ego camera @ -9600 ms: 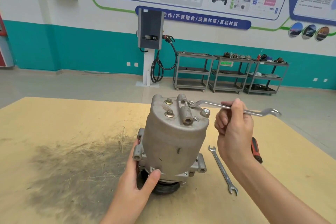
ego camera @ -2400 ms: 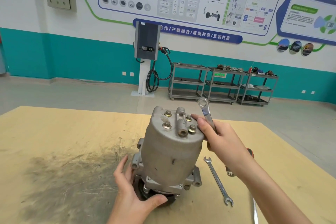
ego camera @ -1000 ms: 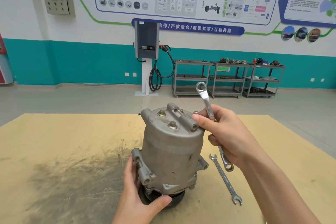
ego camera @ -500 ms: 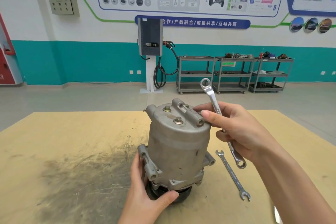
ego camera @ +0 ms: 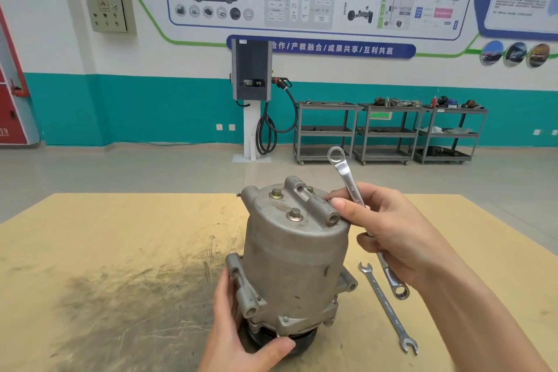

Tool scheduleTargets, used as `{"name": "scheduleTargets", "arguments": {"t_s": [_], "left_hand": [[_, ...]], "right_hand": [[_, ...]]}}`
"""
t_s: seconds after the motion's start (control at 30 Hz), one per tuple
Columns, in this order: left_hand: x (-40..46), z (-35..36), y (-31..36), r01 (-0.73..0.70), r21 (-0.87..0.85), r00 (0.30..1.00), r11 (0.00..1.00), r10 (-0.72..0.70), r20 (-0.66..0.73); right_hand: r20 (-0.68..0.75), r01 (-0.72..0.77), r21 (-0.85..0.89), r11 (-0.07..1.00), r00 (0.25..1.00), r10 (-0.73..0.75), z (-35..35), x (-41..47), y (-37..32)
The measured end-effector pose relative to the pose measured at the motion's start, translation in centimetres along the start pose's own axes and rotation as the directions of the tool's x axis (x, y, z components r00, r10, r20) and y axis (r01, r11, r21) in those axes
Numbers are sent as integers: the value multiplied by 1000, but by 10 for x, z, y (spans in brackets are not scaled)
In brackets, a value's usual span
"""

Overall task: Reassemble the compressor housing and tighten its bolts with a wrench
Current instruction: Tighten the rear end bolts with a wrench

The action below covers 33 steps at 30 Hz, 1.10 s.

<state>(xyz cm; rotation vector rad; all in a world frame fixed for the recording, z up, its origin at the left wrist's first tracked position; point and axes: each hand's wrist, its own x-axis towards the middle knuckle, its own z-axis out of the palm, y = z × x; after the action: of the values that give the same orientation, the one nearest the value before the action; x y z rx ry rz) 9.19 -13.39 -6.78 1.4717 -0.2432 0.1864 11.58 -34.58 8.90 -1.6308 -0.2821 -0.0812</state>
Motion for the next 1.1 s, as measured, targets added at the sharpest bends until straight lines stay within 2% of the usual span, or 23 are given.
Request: {"name": "scheduleTargets", "arguments": {"t_s": [0.2,0.37,0.57,0.73,0.97,1.1], "left_hand": [[0,2,-1,-14,-57,1000,998,14,1],[-1,2,0,7,-11,1000,1000,-7,-5],[0,2,0,19,39,1000,999,-19,0],[0,1,-4,21,29,1000,999,-21,5],[-1,1,-1,53,63,999,997,-53,-4],[-2,0,-1,64,100,998,993,-63,-7]], "right_hand": [[-13,9,-6,1000,1000,-9,2,0,-1],[31,-18,7,1000,999,18,-3,-1,-3],[-40,-19,35,999,999,21,4,1,1],[37,-12,36,999,999,11,-2,-2,-3],[-39,-24,42,999,999,26,4,1,0],[28,-32,41,999,999,31,-1,-1,-3]]}}
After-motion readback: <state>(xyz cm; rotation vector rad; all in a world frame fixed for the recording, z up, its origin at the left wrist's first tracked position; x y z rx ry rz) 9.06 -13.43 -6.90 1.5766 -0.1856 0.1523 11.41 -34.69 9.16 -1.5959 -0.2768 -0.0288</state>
